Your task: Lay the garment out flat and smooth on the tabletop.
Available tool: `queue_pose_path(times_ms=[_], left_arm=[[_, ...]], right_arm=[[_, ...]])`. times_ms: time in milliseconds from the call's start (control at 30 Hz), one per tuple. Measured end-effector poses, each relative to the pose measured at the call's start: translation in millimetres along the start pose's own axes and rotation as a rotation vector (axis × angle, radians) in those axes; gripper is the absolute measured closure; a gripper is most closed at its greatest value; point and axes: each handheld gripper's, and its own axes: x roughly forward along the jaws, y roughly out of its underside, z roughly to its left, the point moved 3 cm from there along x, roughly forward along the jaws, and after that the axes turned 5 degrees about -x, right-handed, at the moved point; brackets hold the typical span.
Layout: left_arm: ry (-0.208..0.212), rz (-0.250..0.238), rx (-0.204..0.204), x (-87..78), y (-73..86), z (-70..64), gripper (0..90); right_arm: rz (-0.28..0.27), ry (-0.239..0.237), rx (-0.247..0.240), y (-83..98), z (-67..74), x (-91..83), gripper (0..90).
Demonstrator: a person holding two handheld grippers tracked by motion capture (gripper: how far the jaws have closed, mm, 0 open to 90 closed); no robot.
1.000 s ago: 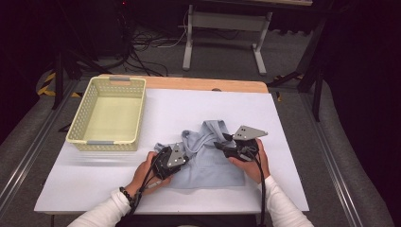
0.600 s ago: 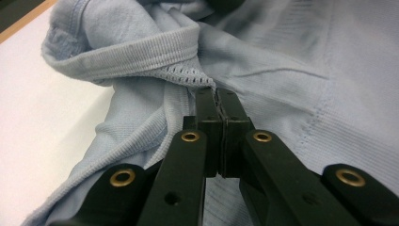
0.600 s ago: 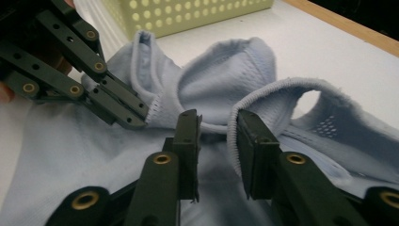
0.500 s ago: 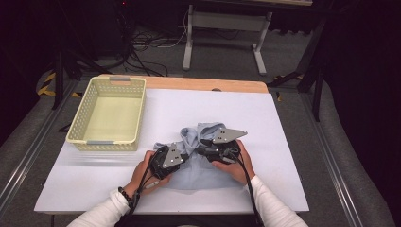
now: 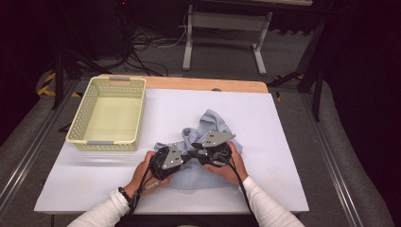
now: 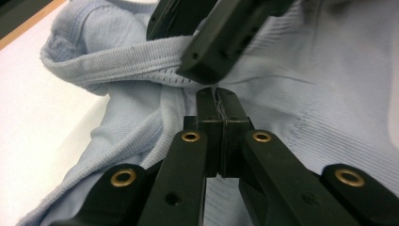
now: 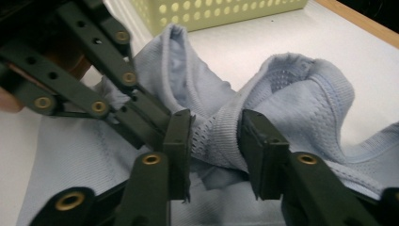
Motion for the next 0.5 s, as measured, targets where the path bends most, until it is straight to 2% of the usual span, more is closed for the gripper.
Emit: queue_pose_path(times_ms=[100,167,267,333,433,500], left_arm=[[0.004,0.0,0.008,0.6,-0.1,-1.4,89.5],[0.006,-0.006,-0.001,0.2,0.1,0.0,89.3],[-0.005,-0.025,-0.022,-6.6,-1.8,4.4,84.8],[-0.006,-0.052,-0.046,-13.5,-4.4,8.3,84.1],[-0.025,-0.104,-0.086,-21.8,-11.4,13.7,76.4],[-0.03,-0.113,-0.106,-22.3,-16.3,17.3,71.4]], right_arm=[[-0.009,0.008,0.005,1.9,-1.6,-2.1,81.8],[-0.015,0.013,0.01,3.4,-3.2,-4.6,86.9],[-0.031,0.012,0.009,6.4,-5.3,-11.5,88.3],[-0.049,0.011,0.033,9.4,-7.4,-17.7,88.6],[-0.053,0.011,0.036,14.4,-7.7,-25.0,88.6],[-0.05,0.013,0.033,17.7,-7.0,-27.4,88.7]])
